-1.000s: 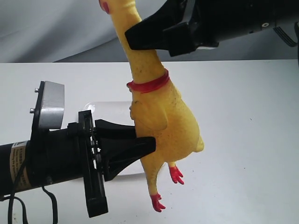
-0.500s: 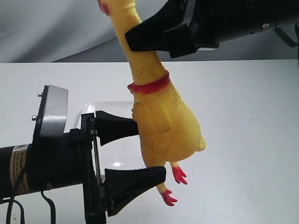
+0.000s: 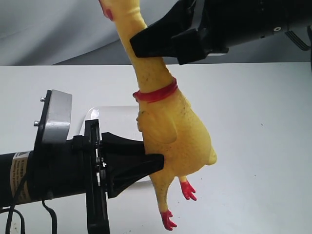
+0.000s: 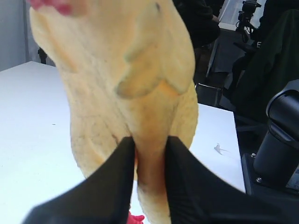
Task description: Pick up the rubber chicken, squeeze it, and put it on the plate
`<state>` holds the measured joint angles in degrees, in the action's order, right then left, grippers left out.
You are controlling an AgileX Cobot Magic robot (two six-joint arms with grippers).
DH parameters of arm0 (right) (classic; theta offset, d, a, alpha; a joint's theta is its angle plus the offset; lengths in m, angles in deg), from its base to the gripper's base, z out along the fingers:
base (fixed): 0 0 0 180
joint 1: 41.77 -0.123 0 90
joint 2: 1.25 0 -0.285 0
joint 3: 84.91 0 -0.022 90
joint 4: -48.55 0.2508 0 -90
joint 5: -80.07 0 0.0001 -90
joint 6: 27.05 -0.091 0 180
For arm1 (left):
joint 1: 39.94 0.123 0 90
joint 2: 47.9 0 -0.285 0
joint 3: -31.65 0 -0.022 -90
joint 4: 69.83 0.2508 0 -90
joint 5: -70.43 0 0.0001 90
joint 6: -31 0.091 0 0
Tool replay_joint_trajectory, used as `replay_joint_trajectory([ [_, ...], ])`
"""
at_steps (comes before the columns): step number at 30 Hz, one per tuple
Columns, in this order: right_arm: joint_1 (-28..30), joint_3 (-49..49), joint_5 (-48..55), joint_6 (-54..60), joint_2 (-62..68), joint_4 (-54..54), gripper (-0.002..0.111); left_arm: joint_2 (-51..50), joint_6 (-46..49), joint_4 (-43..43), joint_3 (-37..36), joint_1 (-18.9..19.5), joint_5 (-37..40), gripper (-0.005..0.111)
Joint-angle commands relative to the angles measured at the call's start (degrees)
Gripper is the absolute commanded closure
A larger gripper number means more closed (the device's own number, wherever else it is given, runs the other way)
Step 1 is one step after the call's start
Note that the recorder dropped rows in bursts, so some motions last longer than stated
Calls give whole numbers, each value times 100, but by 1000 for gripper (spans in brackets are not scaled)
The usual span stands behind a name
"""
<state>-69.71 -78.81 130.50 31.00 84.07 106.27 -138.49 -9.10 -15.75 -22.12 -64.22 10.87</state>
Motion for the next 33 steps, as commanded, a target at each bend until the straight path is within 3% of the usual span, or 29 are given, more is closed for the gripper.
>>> replay_joint_trajectory([
  [1, -18, -6, -116, -4, -45, 138, 108, -1, -18, 171, 30, -35, 50, 103],
  [2, -18, -6, -116, -4, -45, 138, 108, -1, -43, 222, 30, -35, 72, 100],
  [3, -18, -6, -116, -4, -45, 138, 108, -1, -32, 288, 30, -35, 123, 85],
  [6, -18, -6, -116, -4, -45, 138, 108, -1, -74, 154, 30, -35, 150, 22],
  [7, -18, -6, -116, -4, -45, 138, 108, -1, -219, 65, 30, -35, 150, 9],
  [8, -18, -6, -116, -4, -45, 138, 108, -1, -345, -104, 30, -35, 150, 6],
  [11, -18, -6, -116, -19, -45, 138, 108, -1, -334, -358, 30, -35, 150, 16],
  [15, -18, -6, -116, -19, -45, 138, 108, -1, -334, -366, 30, -35, 150, 60],
  [18, -18, -6, -116, -19, -45, 138, 108, -1, -285, -46, 30, -35, 150, 106],
  [27, -18, -6, -116, -19, -45, 138, 108, -1, -189, 63, 30, -35, 150, 104],
  [30, -18, -6, -116, -19, -45, 138, 108, -1, -189, 169, 30, -35, 150, 87],
  [33, -18, -6, -158, -17, -45, 138, 108, -1, -120, 169, 30, -35, 114, 49],
])
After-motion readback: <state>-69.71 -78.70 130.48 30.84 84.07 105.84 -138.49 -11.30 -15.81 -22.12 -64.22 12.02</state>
